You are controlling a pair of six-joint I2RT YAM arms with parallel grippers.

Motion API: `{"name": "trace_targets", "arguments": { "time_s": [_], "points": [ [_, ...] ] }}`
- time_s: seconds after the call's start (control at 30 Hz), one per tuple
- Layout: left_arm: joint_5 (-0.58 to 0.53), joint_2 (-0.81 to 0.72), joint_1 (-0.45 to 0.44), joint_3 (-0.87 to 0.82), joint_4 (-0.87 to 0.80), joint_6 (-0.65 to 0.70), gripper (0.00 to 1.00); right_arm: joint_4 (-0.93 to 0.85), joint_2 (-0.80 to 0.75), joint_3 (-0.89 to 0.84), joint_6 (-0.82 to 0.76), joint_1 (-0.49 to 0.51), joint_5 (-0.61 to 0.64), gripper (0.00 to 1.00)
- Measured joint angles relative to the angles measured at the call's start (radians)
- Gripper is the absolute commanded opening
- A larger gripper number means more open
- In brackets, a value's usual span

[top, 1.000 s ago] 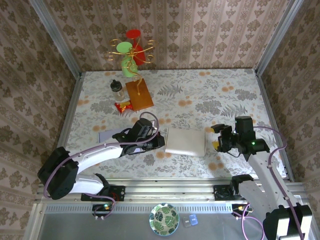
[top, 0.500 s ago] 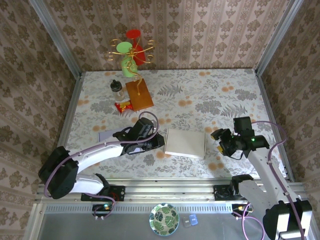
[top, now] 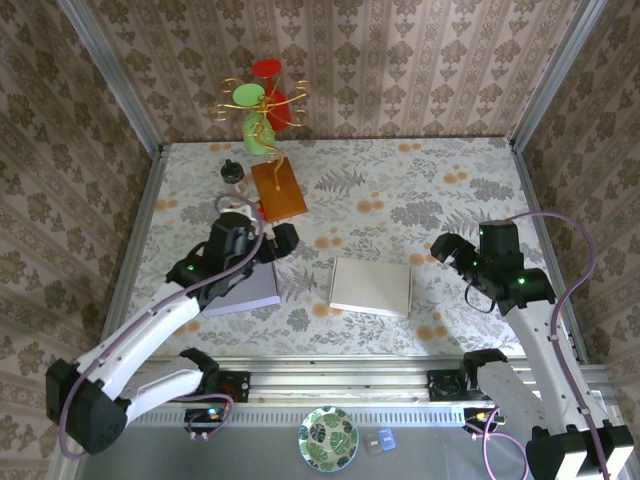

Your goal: Fold the paper box

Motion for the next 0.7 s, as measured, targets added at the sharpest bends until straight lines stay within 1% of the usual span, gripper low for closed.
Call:
{"name": "trace_targets", "arguments": {
  "time_s": [0.1,0.13,0.23,0.33,0.4,0.47,0.57,0.67,0.7],
  "points": [
    [-0.044,-0.069,0.082,-0.023,-0.027,0.031,1.00,0.054,0.026,-0.005,-0.034,0.000,0.104,1.00],
    [-0.076,-0.090,0.108,-0.032,-0.045,0.039,1.00,0.088,0.039,-0.016,-0.051,0.000,0.137,1.00],
    [-0.203,-0.128,0.156,-0.049,-0.113,0.058,1.00,0.255,0.074,-0.099,-0.109,0.000,0.199,1.00],
    [-0.378,-0.139,0.181,-0.059,-0.179,0.078,1.00,0.481,0.106,-0.239,-0.185,0.000,0.240,1.00],
    [-0.471,-0.146,0.203,-0.079,-0.195,0.110,1.00,0.617,0.150,-0.314,-0.245,0.000,0.252,1.00],
    [-0.537,-0.167,0.243,-0.119,-0.186,0.170,1.00,0.702,0.228,-0.334,-0.308,0.000,0.253,1.00],
    [-0.601,-0.201,0.301,-0.191,-0.152,0.262,1.00,0.837,0.346,-0.315,-0.392,0.000,0.233,1.00],
    [-0.627,-0.210,0.356,-0.250,-0.089,0.356,1.00,0.983,0.426,-0.311,-0.450,0.003,0.211,1.00],
    [-0.626,-0.209,0.375,-0.270,-0.057,0.389,1.00,1.007,0.449,-0.304,-0.468,0.003,0.206,1.00]
  ]
}}
